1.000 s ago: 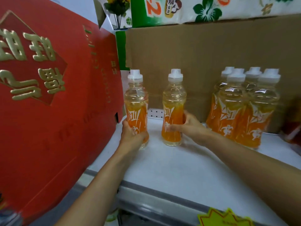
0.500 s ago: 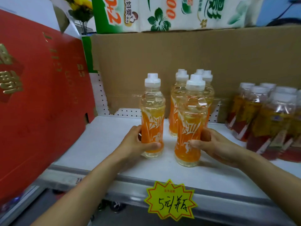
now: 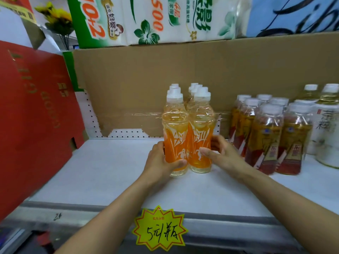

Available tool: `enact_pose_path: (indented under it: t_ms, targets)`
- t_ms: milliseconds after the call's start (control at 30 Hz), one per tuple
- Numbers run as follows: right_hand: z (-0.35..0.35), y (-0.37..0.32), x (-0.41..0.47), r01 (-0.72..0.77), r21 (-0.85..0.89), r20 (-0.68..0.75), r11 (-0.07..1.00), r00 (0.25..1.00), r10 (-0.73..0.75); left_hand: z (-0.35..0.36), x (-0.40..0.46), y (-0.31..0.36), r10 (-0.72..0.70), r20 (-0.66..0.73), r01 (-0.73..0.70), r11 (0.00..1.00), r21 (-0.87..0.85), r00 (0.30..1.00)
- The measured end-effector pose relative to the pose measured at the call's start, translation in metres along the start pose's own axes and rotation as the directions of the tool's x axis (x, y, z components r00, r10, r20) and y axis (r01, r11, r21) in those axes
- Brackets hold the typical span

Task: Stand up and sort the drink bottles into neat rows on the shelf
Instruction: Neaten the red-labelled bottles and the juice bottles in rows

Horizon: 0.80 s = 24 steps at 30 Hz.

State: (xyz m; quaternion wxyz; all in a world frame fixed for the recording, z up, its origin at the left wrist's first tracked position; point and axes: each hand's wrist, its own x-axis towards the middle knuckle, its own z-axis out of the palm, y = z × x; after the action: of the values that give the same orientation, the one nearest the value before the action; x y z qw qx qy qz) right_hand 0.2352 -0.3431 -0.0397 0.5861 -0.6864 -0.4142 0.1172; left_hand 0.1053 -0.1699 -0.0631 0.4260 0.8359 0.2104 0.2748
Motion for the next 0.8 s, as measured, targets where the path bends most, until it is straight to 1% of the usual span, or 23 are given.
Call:
enact_pose_path:
  t_ms: [133,167,200,267,367,400,533,600,700,800]
  targets:
    - [0.006,0.004,0.001,0.047,-0.059,0.018,0.997,0.999,-0.046,0.002,0.004,0.001,0.018,-0.047,-0.014,0.997,0.077,0.999]
    - [0.008,0.006,0.003,0.054,-0.072,0.024,0.996,0.998,-0.052,0.002,0.006,0.0,0.012,-0.059,-0.007,0.996,0.084,0.998]
    - [0.009,0.007,0.006,0.057,-0.085,0.026,0.995,0.998,-0.055,0.0,0.008,0.002,-0.005,-0.04,0.008,0.998,0.068,0.999]
    - [0.011,0.007,0.016,0.051,-0.062,0.05,0.997,0.998,-0.048,-0.006,0.017,0.003,-0.026,0.064,0.029,0.998,-0.047,0.998]
    - [0.014,0.005,0.028,0.009,0.084,0.127,0.996,0.992,-0.019,-0.011,0.031,0.004,-0.022,0.267,0.084,0.971,-0.223,0.963]
    - [0.014,0.005,0.03,-0.005,0.108,0.138,0.994,0.99,-0.01,-0.01,0.034,0.005,-0.018,0.299,0.101,0.959,-0.266,0.954]
    - [0.013,0.011,0.034,-0.05,0.107,0.152,0.993,0.988,0.034,-0.007,0.045,0.007,-0.016,0.314,0.133,0.925,-0.355,0.949]
    - [0.012,0.012,0.034,-0.053,0.114,0.165,0.992,0.986,0.033,-0.007,0.049,0.006,-0.019,0.316,0.14,0.921,-0.363,0.948]
    - [0.013,0.013,0.032,-0.054,0.121,0.147,0.991,0.989,0.036,-0.006,0.048,0.004,0.022,0.317,0.109,0.915,-0.388,0.948]
    - [0.016,0.011,0.031,-0.063,0.122,0.128,0.99,0.991,0.048,-0.005,0.049,0.002,0.026,0.312,0.11,0.907,-0.408,0.95]
